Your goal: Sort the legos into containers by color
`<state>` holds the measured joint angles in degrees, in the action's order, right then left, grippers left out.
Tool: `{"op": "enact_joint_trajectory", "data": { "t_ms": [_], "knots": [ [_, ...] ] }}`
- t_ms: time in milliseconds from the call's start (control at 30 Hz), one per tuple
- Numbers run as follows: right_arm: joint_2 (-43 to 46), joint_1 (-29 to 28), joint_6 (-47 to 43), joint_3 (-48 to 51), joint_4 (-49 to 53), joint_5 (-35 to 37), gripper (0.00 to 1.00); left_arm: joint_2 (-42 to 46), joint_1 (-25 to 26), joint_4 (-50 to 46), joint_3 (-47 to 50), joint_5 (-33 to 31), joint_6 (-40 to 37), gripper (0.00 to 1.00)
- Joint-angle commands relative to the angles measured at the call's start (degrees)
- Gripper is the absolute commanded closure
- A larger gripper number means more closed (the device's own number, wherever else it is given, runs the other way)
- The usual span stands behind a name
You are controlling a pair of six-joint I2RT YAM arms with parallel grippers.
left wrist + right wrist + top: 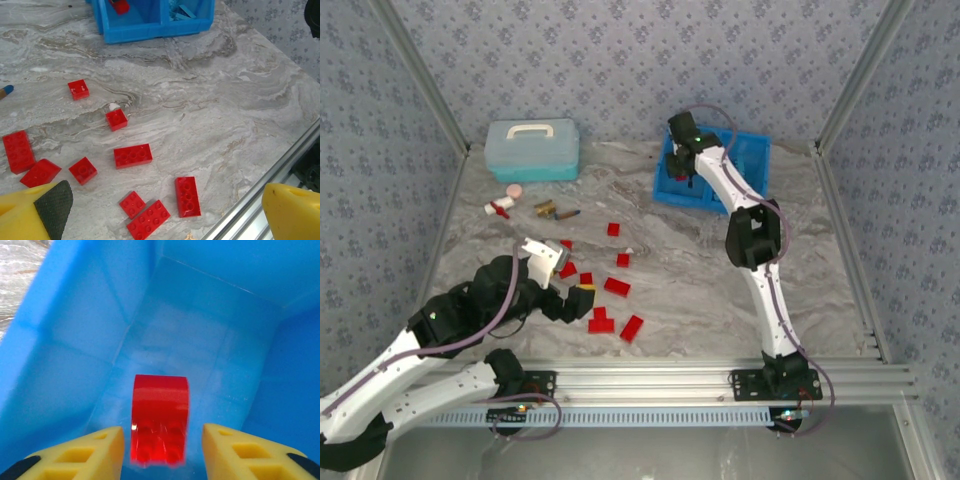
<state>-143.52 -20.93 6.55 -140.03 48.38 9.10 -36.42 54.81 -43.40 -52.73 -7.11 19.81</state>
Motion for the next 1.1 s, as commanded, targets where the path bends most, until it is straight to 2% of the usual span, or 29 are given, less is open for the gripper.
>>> {"op": "enact_joint_trajectory", "data": {
  "t_ms": [0,133,233,367,433,600,767,900,1067],
  "knots": [
    [1.4,-0.5,-0.4,-3.8,3.5,0.8,0.49,-0.7,0.1,1.6,0.8,-3.2,1.1,0.01],
    [7.4,-0.7,-1.3,-1.9,5.2,1.3,0.46,-4.4,0.1,1.4,-0.6,-7.6,1.8,0.01],
    [15.4,-1.0,-0.9,5.2,5.0,0.8,0.45,-10.8,0.0,0.4,-4.0,-12.8,3.9,0.01],
    [32.2,-2.5,0.5,24.7,1.2,1.0,0.42,-23.7,-1.4,-3.5,-12.1,-18.2,7.9,0.01],
    [42.0,-3.0,2.3,36.0,-1.2,1.2,0.39,-29.7,-3.1,-4.6,-15.7,-18.6,10.0,0.01],
    [66.8,-4.3,9.6,60.4,-4.6,0.7,0.29,-41.0,-8.8,-0.3,-19.7,-13.8,11.0,0.04],
    [82.8,-7.4,16.3,74.0,-0.3,-1.2,0.23,-51.4,-14.9,3.1,-24.3,-4.1,8.1,0.07],
    [91.6,-9.3,23.0,80.1,1.2,-3.2,0.20,-61.1,-19.2,2.2,-30.7,0.8,6.8,0.10],
    [96.5,-10.4,26.7,81.1,4.0,-2.7,0.15,-71.3,-22.6,2.9,-37.2,4.2,4.9,0.18]
  ]
}}
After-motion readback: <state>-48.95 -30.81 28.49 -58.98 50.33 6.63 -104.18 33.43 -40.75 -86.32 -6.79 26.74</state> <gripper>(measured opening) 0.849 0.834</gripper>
